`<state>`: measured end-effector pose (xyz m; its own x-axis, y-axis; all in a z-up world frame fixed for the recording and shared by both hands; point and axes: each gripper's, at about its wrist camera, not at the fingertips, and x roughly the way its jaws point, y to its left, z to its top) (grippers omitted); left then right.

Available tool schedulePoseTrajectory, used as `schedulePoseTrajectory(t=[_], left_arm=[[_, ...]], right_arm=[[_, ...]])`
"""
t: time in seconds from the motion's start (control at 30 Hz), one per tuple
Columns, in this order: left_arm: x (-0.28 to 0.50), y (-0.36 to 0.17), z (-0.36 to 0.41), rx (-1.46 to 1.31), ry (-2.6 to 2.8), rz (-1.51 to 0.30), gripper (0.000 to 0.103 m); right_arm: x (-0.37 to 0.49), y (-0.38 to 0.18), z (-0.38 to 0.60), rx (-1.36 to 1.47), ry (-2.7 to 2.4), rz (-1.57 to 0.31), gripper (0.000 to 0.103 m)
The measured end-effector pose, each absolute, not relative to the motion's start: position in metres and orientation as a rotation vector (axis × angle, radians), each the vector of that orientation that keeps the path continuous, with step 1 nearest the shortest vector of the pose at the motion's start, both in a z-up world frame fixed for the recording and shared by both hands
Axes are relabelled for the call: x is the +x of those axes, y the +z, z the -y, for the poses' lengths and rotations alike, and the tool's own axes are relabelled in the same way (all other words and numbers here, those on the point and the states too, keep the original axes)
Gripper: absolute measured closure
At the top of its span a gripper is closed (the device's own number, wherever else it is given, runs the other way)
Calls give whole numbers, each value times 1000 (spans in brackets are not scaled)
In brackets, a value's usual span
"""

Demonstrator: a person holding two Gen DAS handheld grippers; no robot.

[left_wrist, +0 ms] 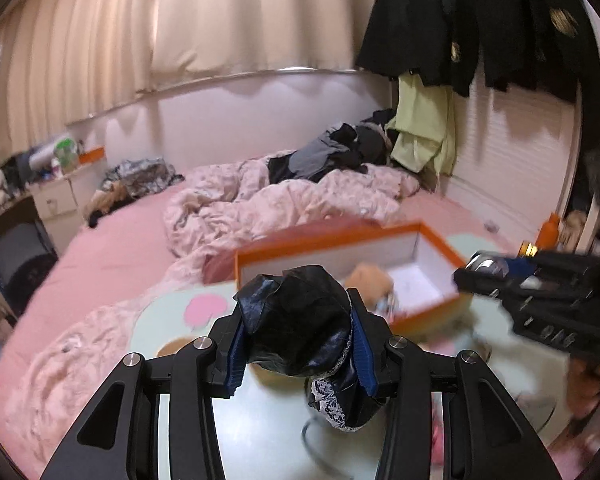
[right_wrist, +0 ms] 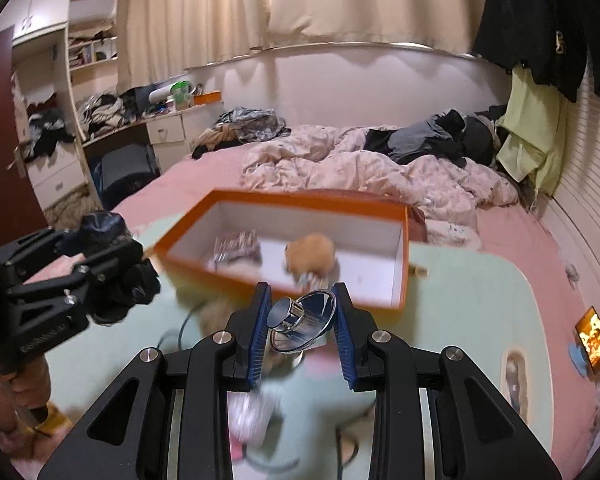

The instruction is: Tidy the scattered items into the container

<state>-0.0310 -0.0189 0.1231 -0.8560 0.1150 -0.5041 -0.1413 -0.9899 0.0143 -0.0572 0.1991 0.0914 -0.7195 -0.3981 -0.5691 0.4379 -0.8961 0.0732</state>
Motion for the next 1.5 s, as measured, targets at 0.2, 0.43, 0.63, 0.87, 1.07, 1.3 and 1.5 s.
schedulePoseTrajectory(t=[0.2, 0.43, 0.63, 0.87, 1.07, 1.3, 1.5], left_arm=[[-112, 117, 23, -971, 2871, -45, 61], [-156, 83, 22, -1186, 2820, 14, 44], [-135, 89, 24, -1105, 2886, -12, 15], [-74, 120, 33, -925, 2918, 72, 4], [-18, 92, 26, -1006, 2830, 19, 1], [26, 33, 20, -1112, 2829, -2, 1], [31, 20, 5, -1122, 2792, -82, 1]], right_arm=[[-125, 90, -194, 973, -2497, 39, 71], [-173, 68, -185, 1105, -2433, 88, 70], [-163, 73, -185, 1043, -2482, 124, 30], [-121, 94, -195, 930, -2525, 128, 27], [-59, 85, -201, 919, -2543, 32, 25], [-6, 44, -218, 990, -2584, -30, 23], [22, 24, -210, 1007, -2524, -142, 23]])
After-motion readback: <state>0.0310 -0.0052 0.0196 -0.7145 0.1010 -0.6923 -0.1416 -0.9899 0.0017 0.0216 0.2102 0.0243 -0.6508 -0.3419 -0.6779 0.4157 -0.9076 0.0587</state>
